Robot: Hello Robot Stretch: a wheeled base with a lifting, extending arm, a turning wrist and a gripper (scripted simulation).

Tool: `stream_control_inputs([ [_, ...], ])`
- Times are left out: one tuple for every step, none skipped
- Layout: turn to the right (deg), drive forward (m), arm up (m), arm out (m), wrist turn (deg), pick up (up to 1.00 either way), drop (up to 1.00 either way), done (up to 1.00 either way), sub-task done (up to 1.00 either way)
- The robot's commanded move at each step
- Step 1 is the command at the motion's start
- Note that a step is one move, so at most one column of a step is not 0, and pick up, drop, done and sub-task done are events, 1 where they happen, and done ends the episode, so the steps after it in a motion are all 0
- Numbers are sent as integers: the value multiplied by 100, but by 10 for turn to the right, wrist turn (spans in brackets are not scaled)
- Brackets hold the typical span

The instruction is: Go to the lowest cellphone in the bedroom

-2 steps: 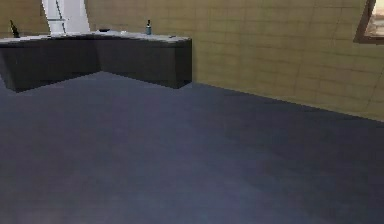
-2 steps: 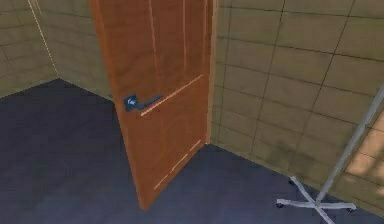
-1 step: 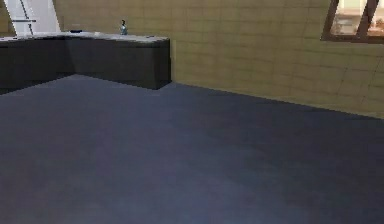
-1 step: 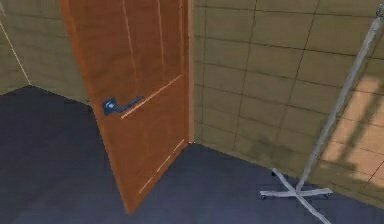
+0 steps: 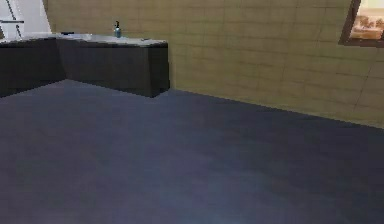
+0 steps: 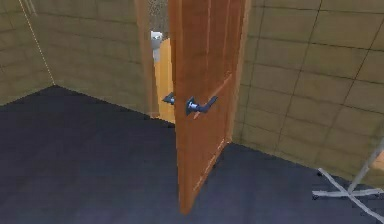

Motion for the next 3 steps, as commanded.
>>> stream_control_inputs([
  [450,0,0,0,0,0,0,0,0],
  [150,0,0,0,0,0,0,0,0],
  [0,80,0,0,0,0,0,0,0],
])
